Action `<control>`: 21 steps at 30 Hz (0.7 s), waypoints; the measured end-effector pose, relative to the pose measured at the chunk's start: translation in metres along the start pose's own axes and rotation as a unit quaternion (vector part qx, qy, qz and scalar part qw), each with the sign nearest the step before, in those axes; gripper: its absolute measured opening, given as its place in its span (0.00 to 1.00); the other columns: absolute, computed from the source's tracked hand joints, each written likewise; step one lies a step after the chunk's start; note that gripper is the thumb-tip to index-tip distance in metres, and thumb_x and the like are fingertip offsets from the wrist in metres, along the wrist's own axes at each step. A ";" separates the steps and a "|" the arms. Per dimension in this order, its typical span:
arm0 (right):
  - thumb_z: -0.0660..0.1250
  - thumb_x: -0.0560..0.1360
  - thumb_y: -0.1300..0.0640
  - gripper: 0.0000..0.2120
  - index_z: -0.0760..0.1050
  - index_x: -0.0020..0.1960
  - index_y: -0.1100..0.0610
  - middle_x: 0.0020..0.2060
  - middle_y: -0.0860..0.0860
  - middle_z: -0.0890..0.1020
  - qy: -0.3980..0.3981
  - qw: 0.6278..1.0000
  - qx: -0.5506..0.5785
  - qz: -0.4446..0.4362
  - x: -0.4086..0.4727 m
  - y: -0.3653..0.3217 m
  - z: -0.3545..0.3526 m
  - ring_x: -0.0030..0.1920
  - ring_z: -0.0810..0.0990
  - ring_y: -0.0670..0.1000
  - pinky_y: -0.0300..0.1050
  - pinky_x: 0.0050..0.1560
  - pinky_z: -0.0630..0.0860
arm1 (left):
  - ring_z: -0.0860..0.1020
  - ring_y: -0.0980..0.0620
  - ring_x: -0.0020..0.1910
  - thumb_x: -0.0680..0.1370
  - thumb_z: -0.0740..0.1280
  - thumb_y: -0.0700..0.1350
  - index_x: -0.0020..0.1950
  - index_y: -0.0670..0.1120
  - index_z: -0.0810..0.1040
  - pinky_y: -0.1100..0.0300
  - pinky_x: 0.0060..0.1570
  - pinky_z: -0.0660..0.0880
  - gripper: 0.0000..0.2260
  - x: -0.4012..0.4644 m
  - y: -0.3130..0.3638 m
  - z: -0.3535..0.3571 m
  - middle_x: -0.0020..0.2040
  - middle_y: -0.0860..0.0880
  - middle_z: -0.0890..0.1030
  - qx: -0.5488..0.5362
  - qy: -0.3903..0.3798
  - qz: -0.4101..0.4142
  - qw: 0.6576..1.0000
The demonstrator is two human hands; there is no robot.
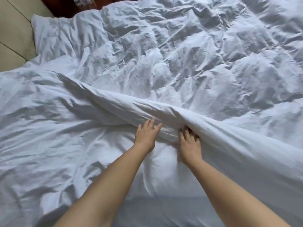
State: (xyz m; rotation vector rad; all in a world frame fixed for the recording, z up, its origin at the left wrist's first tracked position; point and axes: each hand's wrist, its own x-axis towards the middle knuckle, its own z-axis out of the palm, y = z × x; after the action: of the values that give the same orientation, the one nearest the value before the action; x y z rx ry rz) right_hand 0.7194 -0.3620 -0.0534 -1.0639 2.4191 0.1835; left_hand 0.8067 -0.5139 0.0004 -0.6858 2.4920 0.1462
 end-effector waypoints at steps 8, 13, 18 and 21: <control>0.53 0.69 0.63 0.29 0.70 0.69 0.53 0.60 0.58 0.80 0.179 0.981 -0.065 -0.046 0.038 0.041 0.016 0.55 0.77 0.60 0.53 0.46 0.79 | 0.58 0.40 0.75 0.78 0.45 0.40 0.78 0.55 0.52 0.35 0.69 0.53 0.28 0.072 0.008 0.012 0.77 0.43 0.57 0.130 0.125 0.045 0.983; 0.56 0.70 0.63 0.22 0.78 0.61 0.58 0.50 0.58 0.83 0.267 0.950 -0.110 -0.119 0.064 0.071 -0.018 0.43 0.82 0.58 0.48 0.38 0.79 | 0.76 0.48 0.24 0.58 0.62 0.35 0.32 0.47 0.80 0.62 0.30 0.73 0.11 0.094 0.002 -0.017 0.26 0.47 0.77 0.131 0.200 0.114 0.964; 0.57 0.69 0.65 0.19 0.81 0.54 0.62 0.43 0.59 0.83 0.311 0.934 -0.104 -0.142 0.091 0.081 -0.093 0.40 0.83 0.58 0.46 0.36 0.80 | 0.70 0.52 0.16 0.45 0.59 0.34 0.20 0.47 0.71 0.71 0.24 0.64 0.10 0.096 -0.003 -0.105 0.18 0.49 0.70 0.132 0.254 0.139 0.948; 0.69 0.57 0.69 0.17 0.81 0.46 0.64 0.32 0.58 0.80 0.291 0.946 -0.093 -0.113 0.113 0.090 -0.152 0.28 0.79 0.58 0.43 0.25 0.74 | 0.69 0.53 0.15 0.41 0.55 0.32 0.19 0.47 0.69 0.72 0.25 0.63 0.13 0.115 -0.002 -0.147 0.17 0.50 0.68 0.114 0.259 0.143 0.948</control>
State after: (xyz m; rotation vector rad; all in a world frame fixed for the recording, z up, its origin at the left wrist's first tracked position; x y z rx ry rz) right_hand 0.5315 -0.4213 0.0177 -1.6639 2.7954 0.0179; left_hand 0.6550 -0.6015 0.0633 -0.2813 3.0374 -0.2487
